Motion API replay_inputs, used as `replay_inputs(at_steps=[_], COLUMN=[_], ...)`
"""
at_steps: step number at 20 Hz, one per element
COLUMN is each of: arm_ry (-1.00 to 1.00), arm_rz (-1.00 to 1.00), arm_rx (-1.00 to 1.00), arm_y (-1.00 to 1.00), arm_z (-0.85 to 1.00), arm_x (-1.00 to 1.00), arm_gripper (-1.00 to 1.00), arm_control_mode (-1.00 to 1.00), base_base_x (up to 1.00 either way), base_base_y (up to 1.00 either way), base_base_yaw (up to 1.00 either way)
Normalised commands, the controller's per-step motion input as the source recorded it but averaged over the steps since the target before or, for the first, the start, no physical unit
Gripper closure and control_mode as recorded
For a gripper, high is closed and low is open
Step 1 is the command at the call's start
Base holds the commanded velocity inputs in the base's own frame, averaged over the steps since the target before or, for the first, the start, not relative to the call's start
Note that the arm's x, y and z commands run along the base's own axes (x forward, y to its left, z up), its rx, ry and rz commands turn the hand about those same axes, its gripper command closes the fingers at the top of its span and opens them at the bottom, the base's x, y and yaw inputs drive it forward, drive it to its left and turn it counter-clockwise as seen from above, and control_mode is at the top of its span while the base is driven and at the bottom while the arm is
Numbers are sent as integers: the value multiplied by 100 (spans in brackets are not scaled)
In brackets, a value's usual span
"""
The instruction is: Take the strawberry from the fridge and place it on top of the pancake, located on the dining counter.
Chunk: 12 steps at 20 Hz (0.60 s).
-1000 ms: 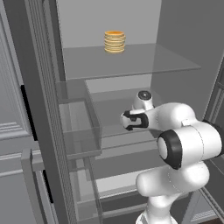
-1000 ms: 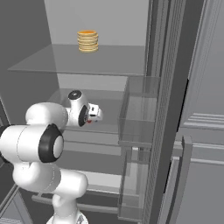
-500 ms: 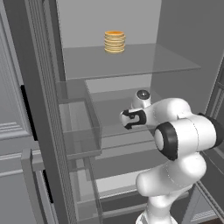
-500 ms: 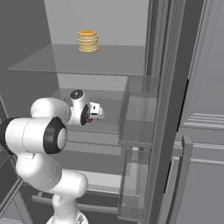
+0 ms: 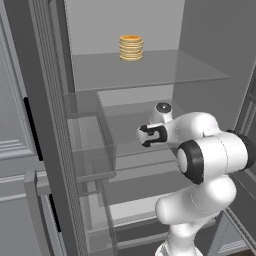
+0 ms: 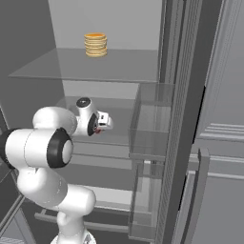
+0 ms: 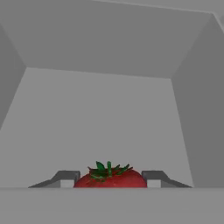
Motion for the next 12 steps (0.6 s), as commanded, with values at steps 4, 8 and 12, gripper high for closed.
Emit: replay_inputs(at_steps=[4,8,12], arm_ry=[0,4,10], arm_rz=[-13,-4,-4], arm_rx=[0,0,0], arm_y=[0,0,0], arm_z=[6,62,99], arm_x=[-81,-96,-100], arm_gripper=[100,100,100], arm_control_mode=[-100,-100,-100], base_base_x=[0,0,0], base_base_y=[0,0,0], base_base_yaw=[0,0,0])
